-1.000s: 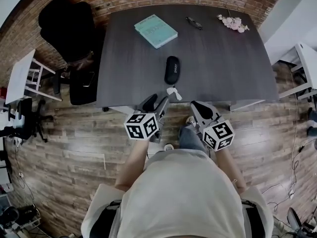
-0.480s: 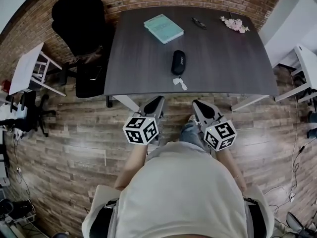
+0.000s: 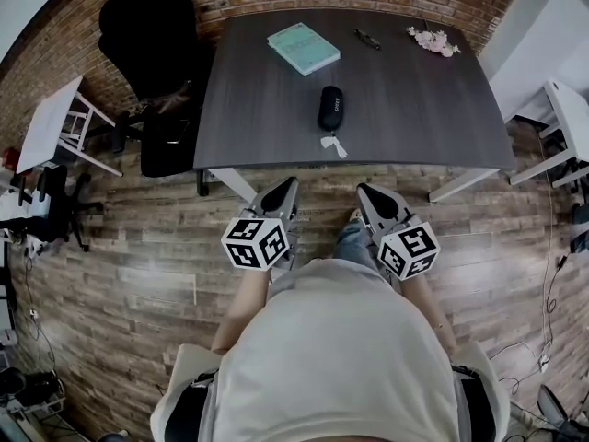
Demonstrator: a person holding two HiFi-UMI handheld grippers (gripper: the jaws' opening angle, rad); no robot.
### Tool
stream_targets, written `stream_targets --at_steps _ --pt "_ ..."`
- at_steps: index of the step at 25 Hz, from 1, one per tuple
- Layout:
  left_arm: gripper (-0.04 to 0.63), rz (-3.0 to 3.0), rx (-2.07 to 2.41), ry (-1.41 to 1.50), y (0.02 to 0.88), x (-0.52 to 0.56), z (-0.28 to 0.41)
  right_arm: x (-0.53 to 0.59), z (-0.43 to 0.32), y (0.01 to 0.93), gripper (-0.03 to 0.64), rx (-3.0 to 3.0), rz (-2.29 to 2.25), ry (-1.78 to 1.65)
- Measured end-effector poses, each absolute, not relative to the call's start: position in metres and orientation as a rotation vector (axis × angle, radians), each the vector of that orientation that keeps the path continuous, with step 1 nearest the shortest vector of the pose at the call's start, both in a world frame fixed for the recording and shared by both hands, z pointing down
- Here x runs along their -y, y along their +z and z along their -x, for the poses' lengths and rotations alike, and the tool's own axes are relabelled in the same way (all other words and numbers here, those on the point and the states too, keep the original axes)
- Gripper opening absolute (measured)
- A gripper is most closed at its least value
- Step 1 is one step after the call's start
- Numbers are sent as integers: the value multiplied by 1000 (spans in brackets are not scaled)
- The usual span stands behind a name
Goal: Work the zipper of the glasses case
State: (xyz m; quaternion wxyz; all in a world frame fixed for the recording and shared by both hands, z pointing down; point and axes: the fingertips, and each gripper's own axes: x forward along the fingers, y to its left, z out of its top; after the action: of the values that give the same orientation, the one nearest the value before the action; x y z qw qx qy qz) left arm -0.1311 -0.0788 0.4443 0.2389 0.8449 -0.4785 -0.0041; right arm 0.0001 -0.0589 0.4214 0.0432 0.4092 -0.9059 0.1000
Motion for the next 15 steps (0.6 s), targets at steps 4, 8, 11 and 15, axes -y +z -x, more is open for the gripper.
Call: stream_targets --at_steps 4,8,11,15 --pt "11 -2317 1299 -8 445 75 132 56 -4 420 2 2756 -1288 282" --pt "11 -2325 1295 0 444 77 132 57 -3 418 2 2756 -1295 269" --pt "11 -2323 1290 -3 444 78 132 60 -3 416 2 2759 -1294 257" --pt "11 -2327 1280 -1 443 78 130 62 -3 412 2 2761 -1295 230"
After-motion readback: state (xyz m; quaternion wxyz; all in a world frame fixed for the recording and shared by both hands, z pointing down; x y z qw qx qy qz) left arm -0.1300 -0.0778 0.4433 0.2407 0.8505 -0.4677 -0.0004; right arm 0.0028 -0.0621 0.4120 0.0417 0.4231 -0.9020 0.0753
